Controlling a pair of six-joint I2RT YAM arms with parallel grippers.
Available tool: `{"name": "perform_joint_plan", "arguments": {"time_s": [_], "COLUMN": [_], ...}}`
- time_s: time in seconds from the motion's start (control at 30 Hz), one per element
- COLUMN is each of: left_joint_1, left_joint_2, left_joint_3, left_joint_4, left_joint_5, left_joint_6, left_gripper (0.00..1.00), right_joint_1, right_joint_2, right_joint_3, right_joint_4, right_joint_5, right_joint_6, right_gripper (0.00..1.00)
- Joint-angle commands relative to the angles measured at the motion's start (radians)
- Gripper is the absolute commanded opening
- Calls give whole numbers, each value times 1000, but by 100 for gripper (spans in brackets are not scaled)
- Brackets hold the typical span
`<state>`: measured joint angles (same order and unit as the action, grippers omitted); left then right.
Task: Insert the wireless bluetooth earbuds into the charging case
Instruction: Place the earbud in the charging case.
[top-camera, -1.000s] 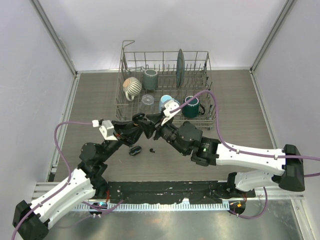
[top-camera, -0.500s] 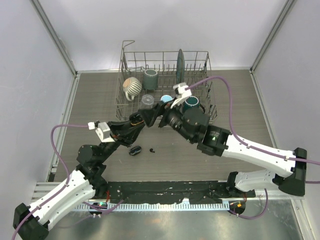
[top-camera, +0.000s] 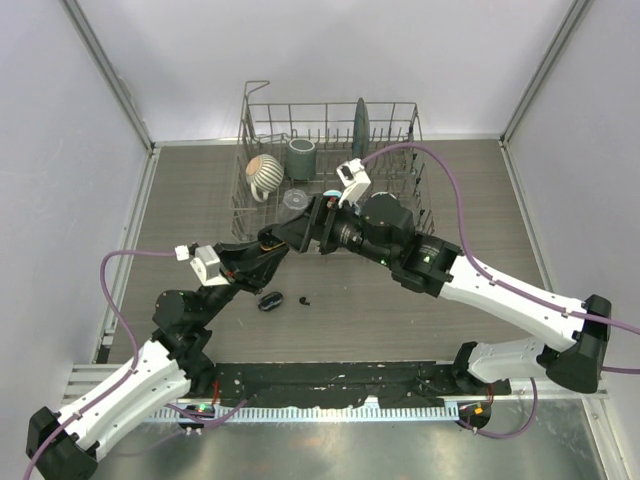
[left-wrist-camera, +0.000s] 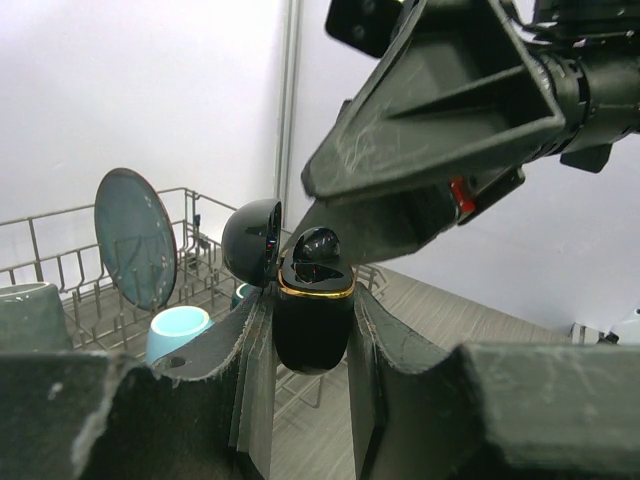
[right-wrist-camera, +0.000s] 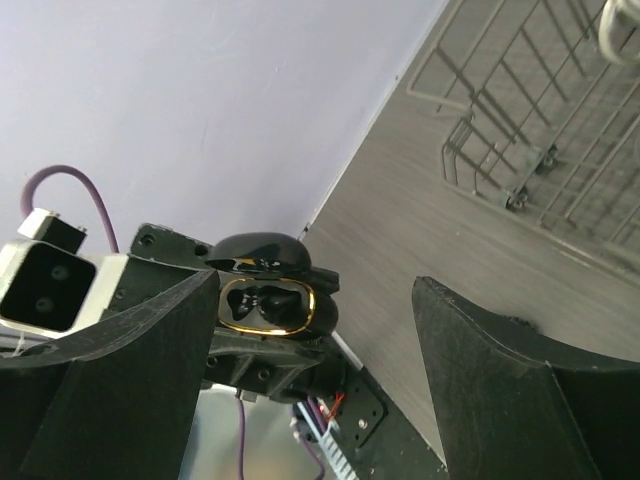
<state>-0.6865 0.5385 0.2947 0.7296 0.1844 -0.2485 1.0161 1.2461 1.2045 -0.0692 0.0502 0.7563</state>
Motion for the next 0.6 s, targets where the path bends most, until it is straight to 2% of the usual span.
{"name": "perform_joint_plan", "arguments": {"time_s": [0.0, 0.37, 0.57], "left_joint_1": [4, 4, 4], "left_joint_2": [1, 1, 2], "left_joint_3": [18, 23, 24], "left_joint_4": [67, 56, 54], "left_joint_5": [7, 7, 4], "left_joint_6": [26, 28, 32], "left_gripper": [0, 0, 0], "right_joint_1": [-13, -14, -14], "right_joint_2": [26, 75, 101], "right_joint_3": [44, 52, 73], "right_joint_4": [-15, -27, -107], "right_joint_5": [-102, -228, -240], "right_joint_6": [51, 43, 8], "right_gripper": [83, 77, 72]}}
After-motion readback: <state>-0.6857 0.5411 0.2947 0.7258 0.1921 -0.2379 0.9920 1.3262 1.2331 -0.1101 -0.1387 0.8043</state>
